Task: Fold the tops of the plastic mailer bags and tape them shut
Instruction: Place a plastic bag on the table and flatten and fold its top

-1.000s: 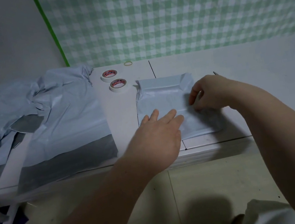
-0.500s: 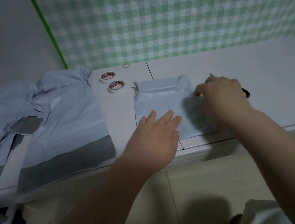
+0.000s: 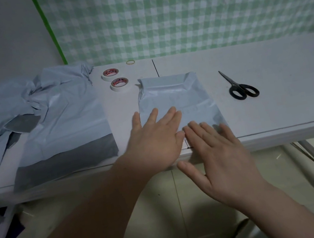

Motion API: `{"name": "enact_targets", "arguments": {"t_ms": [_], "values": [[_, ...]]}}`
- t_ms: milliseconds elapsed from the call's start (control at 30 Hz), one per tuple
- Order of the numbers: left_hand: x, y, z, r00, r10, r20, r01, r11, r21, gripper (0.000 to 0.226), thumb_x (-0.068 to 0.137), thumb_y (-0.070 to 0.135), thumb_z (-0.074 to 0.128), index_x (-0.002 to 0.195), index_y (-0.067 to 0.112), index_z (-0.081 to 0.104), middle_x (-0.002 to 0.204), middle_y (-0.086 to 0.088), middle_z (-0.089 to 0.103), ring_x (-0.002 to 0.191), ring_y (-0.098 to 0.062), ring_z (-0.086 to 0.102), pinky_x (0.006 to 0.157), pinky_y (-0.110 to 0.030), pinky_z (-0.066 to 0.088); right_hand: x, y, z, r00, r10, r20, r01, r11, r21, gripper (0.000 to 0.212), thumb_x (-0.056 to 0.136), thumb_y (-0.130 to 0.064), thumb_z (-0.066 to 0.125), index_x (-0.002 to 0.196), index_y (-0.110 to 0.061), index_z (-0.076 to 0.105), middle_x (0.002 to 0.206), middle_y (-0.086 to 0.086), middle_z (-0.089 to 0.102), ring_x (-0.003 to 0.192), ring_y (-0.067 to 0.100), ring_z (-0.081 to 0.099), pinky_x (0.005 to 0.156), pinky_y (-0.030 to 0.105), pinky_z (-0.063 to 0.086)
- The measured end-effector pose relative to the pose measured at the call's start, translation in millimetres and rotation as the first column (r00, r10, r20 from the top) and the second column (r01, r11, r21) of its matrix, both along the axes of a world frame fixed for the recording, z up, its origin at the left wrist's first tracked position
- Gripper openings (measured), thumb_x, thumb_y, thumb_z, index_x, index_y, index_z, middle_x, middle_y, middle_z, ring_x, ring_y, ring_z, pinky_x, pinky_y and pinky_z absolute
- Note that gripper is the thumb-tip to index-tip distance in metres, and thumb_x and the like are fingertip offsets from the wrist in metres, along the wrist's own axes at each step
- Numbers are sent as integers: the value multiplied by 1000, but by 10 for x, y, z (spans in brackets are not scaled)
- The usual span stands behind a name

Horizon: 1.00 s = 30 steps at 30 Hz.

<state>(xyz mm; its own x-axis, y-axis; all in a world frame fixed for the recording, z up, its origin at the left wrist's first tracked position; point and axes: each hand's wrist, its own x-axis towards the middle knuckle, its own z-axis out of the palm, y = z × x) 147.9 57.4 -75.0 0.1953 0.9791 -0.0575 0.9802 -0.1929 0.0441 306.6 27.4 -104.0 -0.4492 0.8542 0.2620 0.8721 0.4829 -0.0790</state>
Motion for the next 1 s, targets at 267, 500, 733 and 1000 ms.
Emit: {"name": "enact_targets", "arguments": {"t_ms": [267, 500, 733, 1000], "values": [[-285, -91, 66, 985, 149, -84, -156, 984, -84, 53, 102, 39, 9, 151, 29, -9, 159, 9, -13, 147, -21, -11, 113, -57, -12, 202, -22, 72, 990, -100, 97, 100, 995, 4, 74, 84, -75, 25, 128, -21, 53, 137, 5, 52, 121, 23, 54, 108, 43, 26], [328, -514, 100, 997, 67, 40, -74, 977, 201, 70, 89, 48, -4, 150, 20, 14, 158, -1, 18, 146, -18, 13, 116, -50, -4, 137, -53, 15, 991, -113, 76, 111, 993, 31, 72, 82, -74, 28, 128, -24, 52, 133, 18, 52, 119, 34, 53, 106, 52, 30], [307, -621, -218, 992, 104, 68, -118, 965, 234, 60, 92, 54, 24, 123, 19, 62, 132, -17, 57, 119, -38, 54, 109, -54, 27, 139, -40, -47, 993, -112, 44, 108, 990, 86, 66, 76, -68, 38, 123, -24, 57, 120, 15, 53, 112, 34, 54, 105, 53, 28], [136, -655, -198, 989, 128, 73, -143, 954, 265, 58, 92, 53, 24, 120, 20, 63, 128, -18, 59, 120, -30, 56, 109, -55, 24, 163, -38, -76, 992, -120, 30, 114, 979, 168, 76, 69, -82, 35, 111, -24, 59, 101, 6, 52, 103, 28, 57, 104, 56, 26]]}}
